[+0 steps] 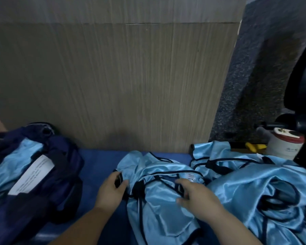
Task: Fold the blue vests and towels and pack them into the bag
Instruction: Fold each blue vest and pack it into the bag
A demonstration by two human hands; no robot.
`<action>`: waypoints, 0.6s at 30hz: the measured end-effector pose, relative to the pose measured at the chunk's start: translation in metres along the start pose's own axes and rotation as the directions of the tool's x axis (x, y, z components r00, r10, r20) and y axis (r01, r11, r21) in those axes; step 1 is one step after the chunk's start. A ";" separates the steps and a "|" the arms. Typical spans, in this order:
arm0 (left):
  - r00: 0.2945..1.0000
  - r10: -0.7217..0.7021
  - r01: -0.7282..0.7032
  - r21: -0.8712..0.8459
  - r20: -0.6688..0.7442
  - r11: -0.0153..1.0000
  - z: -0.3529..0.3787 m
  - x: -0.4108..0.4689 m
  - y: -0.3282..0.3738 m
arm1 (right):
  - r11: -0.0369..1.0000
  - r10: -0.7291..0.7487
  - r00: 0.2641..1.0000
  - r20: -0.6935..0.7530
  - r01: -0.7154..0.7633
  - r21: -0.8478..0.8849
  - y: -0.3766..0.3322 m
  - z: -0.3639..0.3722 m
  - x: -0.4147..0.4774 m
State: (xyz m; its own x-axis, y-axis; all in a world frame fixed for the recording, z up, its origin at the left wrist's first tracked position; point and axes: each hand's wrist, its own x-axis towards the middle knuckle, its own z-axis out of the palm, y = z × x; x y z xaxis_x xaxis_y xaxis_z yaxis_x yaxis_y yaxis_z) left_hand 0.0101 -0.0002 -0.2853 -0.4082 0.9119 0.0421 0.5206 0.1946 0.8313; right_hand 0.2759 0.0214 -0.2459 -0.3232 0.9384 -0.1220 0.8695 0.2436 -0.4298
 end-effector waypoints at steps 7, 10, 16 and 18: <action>0.983 -0.175 0.134 -0.453 -0.050 0.881 -0.033 0.014 0.004 | 0.950 0.247 0.835 -0.492 -0.110 0.291 0.017 -0.026 0.001; 0.970 -0.225 0.134 -0.573 -0.091 0.809 -0.048 0.025 0.006 | 0.923 0.313 0.740 -0.595 -0.089 0.375 0.019 -0.031 0.001; 0.966 -0.218 0.094 -0.601 -0.137 0.794 -0.060 0.029 0.004 | 0.969 0.094 0.761 -0.642 0.078 0.234 -0.006 -0.016 0.006; 0.973 -0.191 0.082 -0.577 -0.132 0.813 -0.058 0.028 -0.005 | 0.970 -0.070 0.759 -0.647 0.203 0.133 -0.012 -0.006 0.009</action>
State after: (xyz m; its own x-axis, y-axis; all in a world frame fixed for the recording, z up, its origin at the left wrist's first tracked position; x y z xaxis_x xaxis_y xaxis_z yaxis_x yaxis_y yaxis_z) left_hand -0.0481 0.0035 -0.2561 -0.5956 0.8020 -0.0451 -0.0426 0.0245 0.9988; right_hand 0.2651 0.0281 -0.2362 -0.0648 0.8539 0.5163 0.7282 0.3942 -0.5607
